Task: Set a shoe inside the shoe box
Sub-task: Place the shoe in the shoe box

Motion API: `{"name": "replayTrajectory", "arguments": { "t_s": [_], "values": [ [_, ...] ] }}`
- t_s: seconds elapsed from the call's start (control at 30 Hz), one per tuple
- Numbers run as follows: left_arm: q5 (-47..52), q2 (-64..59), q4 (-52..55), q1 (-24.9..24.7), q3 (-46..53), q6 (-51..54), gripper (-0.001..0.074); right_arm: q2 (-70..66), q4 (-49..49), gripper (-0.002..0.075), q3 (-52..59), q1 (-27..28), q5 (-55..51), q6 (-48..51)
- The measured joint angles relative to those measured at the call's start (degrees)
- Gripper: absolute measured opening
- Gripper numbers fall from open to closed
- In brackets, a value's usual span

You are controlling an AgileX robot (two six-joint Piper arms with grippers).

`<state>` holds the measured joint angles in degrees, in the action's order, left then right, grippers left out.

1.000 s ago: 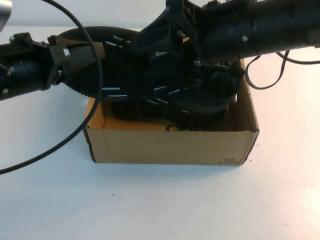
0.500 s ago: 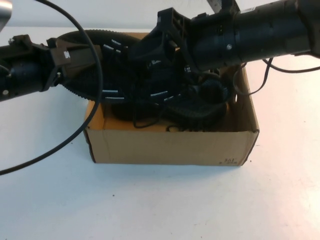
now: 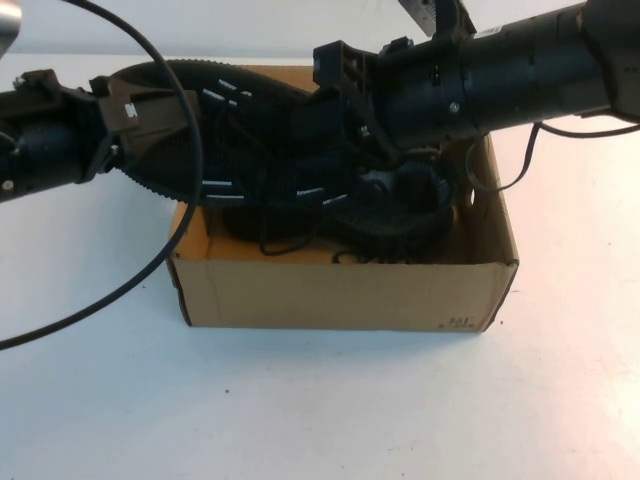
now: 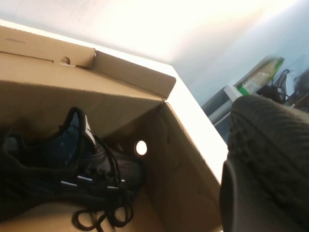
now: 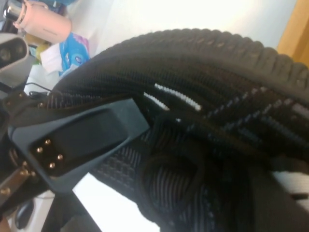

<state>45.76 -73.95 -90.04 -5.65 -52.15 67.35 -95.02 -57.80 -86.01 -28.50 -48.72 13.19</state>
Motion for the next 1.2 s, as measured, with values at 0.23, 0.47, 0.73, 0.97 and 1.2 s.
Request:
{"name": "replayTrajectory", "arguments": {
  "t_s": [0.23,0.47,0.73,0.97,1.2],
  "values": [
    [4.95,0.0,-2.02,0.0,-0.1,-2.02,0.0403,-0.29,1.13,0.0031,0.12,0.0,-2.94,1.48],
    [10.18,0.1,-3.57,0.84,-0.17,-3.29,0.0626,0.34,-0.64,0.0026,0.12,-0.23,-6.96,1.65],
    [16.13,1.57,-4.14,9.21,-1.06,-4.31,0.064,2.61,-0.85,0.0025,0.02,4.9,-7.46,2.01],
    [21.24,1.72,-5.24,14.17,-3.39,-5.87,0.064,3.08,4.73,0.0025,0.02,6.45,-7.82,2.31],
    [22.18,1.78,-5.37,14.26,-5.14,-6.55,0.064,3.16,5.4,0.0023,0.02,6.45,-0.06,1.03]
  ]
}}
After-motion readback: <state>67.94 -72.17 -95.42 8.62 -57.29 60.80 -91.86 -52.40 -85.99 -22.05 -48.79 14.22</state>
